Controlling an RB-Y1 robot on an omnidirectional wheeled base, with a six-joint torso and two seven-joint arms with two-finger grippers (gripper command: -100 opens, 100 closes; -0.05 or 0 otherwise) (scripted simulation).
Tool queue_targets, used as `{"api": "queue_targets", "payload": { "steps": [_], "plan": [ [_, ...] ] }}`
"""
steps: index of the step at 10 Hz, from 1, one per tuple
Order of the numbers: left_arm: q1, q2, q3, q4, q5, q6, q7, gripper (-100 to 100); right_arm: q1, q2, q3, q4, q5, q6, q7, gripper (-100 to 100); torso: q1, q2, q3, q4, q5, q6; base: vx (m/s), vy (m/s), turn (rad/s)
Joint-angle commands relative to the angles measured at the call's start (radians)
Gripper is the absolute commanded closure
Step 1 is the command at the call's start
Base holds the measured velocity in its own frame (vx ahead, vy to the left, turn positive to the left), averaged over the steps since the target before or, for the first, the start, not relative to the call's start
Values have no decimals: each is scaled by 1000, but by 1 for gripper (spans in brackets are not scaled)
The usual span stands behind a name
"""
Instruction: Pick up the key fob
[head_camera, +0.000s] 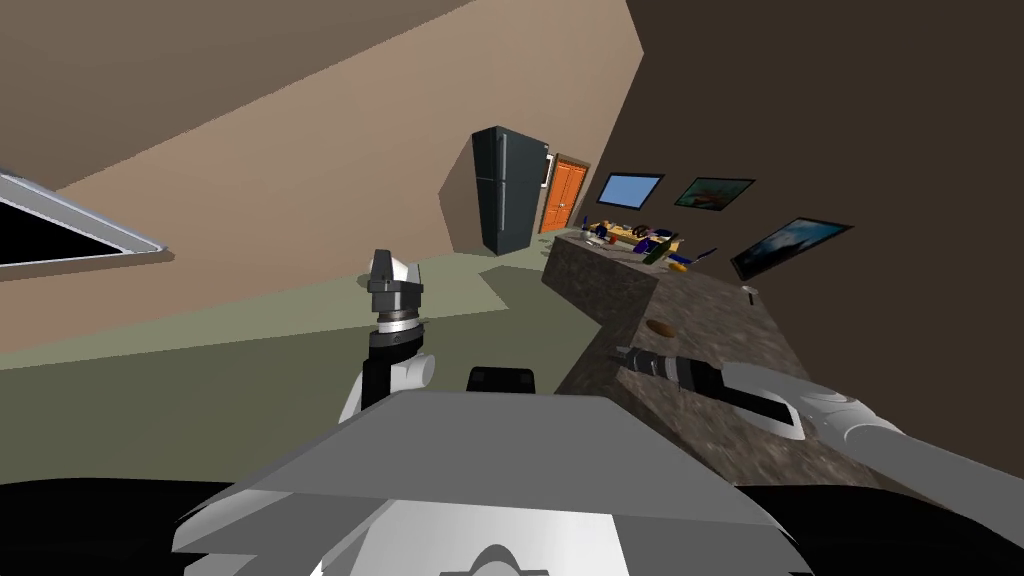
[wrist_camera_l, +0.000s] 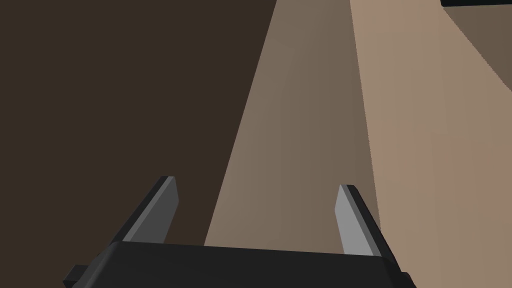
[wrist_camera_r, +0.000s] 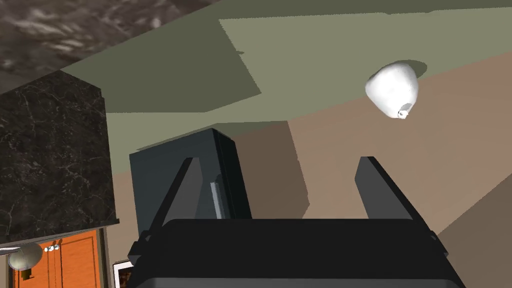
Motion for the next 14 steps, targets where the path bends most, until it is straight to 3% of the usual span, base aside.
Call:
{"api": "queue_targets", "payload": {
  "steps": [1, 2, 4, 6, 8, 10, 14],
  "plan": [
    [0, 0, 0, 0, 0, 0, 0, 0, -20, -9, 26, 39, 21, -12, -5, -100, 0, 0, 0, 0, 0, 0, 18, -52, 111],
    [0, 0, 0, 0, 0, 0, 0, 0, -20, -9, 26, 39, 21, -12, -5, -100, 0, 0, 0, 0, 0, 0, 7, -22, 3],
    [0, 0, 0, 0, 0, 0, 0, 0, 6, -77, 67, 105, 52, -28, -3, -100, 2, 1, 0, 0, 0, 0, 11, -54, 186],
    [0, 0, 0, 0, 0, 0, 0, 0, 6, -77, 67, 117, 52, -28, -3, -100, -2, 0, 0, 0, -1, 0, 12, -54, 40],
    [0, 0, 0, 0, 0, 0, 0, 0, 32, -132, 106, 176, 82, -41, -1, -100, 1, 1, 1, 0, 0, 0, -3, -64, 175],
    [0, 0, 0, 0, 0, 0, 0, 0, 32, -132, 106, 184, 82, -41, -1, -100, -1, 1, 1, 0, -1, 1, -4, -46, 30],
    [0, 0, 0, 0, 0, 0, 0, 0, 80, -205, 173, 286, 129, -62, 0, -100, -3, 1, 1, 0, -1, 0, -11, -80, 155]
  ]
}}
